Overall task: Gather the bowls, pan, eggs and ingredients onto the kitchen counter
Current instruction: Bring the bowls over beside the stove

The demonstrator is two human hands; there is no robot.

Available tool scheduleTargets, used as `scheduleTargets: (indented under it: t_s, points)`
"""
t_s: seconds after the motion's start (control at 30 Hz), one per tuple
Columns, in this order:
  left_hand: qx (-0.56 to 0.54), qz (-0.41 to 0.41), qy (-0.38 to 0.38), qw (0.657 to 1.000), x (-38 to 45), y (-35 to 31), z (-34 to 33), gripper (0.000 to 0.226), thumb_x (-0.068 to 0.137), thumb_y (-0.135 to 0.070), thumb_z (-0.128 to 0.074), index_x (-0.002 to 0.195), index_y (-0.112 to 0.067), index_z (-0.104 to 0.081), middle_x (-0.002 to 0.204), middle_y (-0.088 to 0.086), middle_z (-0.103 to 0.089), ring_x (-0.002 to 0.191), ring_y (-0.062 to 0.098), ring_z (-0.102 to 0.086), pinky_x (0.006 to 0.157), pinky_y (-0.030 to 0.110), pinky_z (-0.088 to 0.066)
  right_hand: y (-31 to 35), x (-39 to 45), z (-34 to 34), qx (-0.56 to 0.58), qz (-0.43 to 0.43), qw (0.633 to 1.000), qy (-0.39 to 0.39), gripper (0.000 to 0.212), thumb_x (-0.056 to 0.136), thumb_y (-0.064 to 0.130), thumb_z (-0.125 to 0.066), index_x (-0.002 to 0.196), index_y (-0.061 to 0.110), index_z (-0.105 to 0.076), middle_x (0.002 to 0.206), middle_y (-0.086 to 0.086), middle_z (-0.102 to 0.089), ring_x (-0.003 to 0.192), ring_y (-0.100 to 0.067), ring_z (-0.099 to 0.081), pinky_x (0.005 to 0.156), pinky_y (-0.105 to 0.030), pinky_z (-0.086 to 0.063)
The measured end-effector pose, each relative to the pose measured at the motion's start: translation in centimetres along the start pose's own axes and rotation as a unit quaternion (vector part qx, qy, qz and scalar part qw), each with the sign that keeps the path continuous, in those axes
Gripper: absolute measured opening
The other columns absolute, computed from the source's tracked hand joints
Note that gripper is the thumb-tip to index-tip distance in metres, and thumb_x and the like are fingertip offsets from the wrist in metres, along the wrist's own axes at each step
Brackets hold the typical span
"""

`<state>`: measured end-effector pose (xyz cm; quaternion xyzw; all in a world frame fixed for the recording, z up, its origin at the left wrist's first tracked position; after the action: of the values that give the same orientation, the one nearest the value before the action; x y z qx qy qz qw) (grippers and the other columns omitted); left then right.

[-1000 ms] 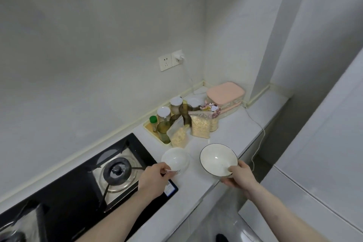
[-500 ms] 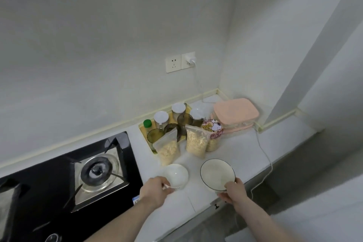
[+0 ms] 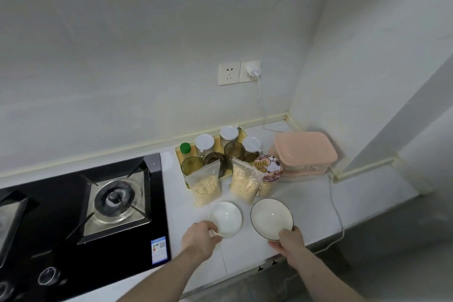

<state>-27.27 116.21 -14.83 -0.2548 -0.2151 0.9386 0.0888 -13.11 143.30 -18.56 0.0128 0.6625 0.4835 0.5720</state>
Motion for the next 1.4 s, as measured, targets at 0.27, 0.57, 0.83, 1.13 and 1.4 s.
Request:
scheduleTargets:
  t_s: [0.27,0.57,0.83,1.13,1.4]
  points:
    - [0.024,0.021,0.024,0.999,2.2,-2.3,-0.9,0.045,0.099,-0.035,-0.053,0.144,-0.031,-0.049,0.137,-0.006,-0.06,0.123,0.018,-0.058,0.099,0.03,-0.05,1.2,1.2,-0.5,0.014,0.008,0.999,0.031,0.053,0.093,-0.011,-0.04,0.143,0.003,-0.04,0.136,-0.016,-0.047,0.105,-0.038,-0.057,0.054,-0.034,-0.062]
    - [-0.02,-0.031,0.101,0.994,0.8,-2.5,-2.1,0.064,0.097,-0.024,-0.05,0.156,-0.034,-0.026,0.153,-0.003,-0.045,0.132,0.023,-0.051,0.107,0.034,-0.046,0.0,0.5,-0.6,0.025,-0.014,0.997,0.066,0.053,0.096,0.007,-0.061,0.144,0.013,-0.039,0.135,-0.014,-0.051,0.107,-0.036,-0.064,0.071,-0.039,-0.062]
    - [-0.045,0.011,0.097,0.994,-3.7,3.3,-2.3,0.068,0.09,-0.026,-0.056,0.153,-0.035,-0.032,0.15,-0.006,-0.049,0.112,0.019,-0.065,0.101,0.028,-0.048,-4.5,-1.9,-1.1,0.027,-0.024,0.999,0.036,0.035,0.105,0.032,-0.051,0.137,0.018,-0.048,0.125,-0.012,-0.055,0.099,-0.031,-0.065,0.087,-0.05,-0.06]
    - [-0.095,0.019,0.068,0.993,-9.1,8.2,-1.8,0.055,0.087,-0.021,-0.064,0.139,-0.031,-0.049,0.148,-0.019,-0.038,0.078,0.003,-0.064,0.088,0.018,-0.049,-10.0,-7.0,-7.2,-0.121,0.04,0.982,0.136,0.048,0.088,0.023,-0.066,0.133,0.017,-0.051,0.114,-0.008,-0.061,0.076,-0.023,-0.061,0.064,-0.034,-0.049]
    - [-0.114,0.001,-0.02,0.993,-15.5,15.5,6.8,0.048,0.09,-0.026,-0.064,0.136,-0.033,-0.051,0.143,-0.021,-0.031,0.098,0.006,-0.062,0.088,0.017,-0.051,-8.8,-19.3,-17.2,-0.234,0.15,0.92,0.276,0.025,0.098,0.02,-0.059,0.122,0.025,-0.059,0.116,0.003,-0.061,0.095,-0.019,-0.068,0.074,-0.035,-0.056]
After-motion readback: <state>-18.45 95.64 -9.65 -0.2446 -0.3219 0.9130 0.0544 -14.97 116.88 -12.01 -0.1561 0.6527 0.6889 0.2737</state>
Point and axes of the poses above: each hand's wrist, its own x-axis towards the middle knuckle, its own z-axis out of the back of the hand, y = z × x, the point moved 9 cm from there along x, towards the middle knuckle
